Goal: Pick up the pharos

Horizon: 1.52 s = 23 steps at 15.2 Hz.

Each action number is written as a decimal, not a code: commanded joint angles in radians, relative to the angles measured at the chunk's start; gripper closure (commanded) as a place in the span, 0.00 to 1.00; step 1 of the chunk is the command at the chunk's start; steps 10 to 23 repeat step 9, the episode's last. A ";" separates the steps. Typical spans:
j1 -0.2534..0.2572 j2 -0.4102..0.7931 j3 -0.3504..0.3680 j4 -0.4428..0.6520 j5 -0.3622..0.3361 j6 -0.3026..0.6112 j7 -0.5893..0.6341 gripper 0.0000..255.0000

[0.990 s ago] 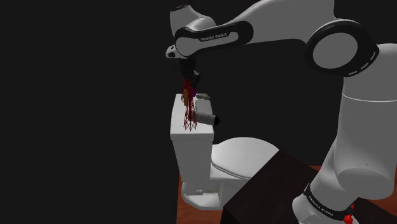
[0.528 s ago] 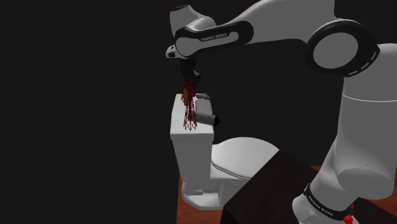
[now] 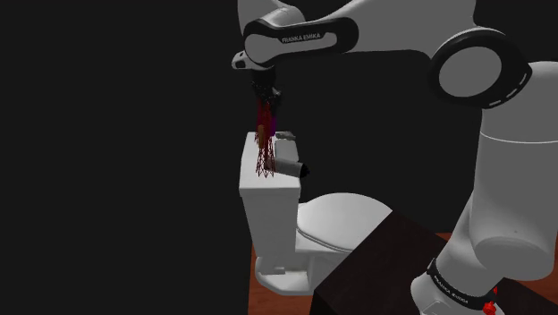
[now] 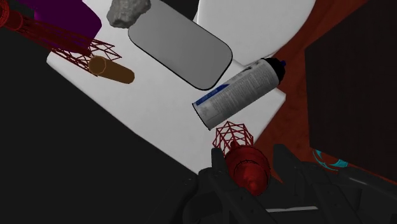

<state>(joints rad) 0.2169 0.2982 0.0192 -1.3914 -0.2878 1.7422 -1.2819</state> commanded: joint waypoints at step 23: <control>0.005 0.023 0.000 0.142 0.003 -0.115 -0.029 1.00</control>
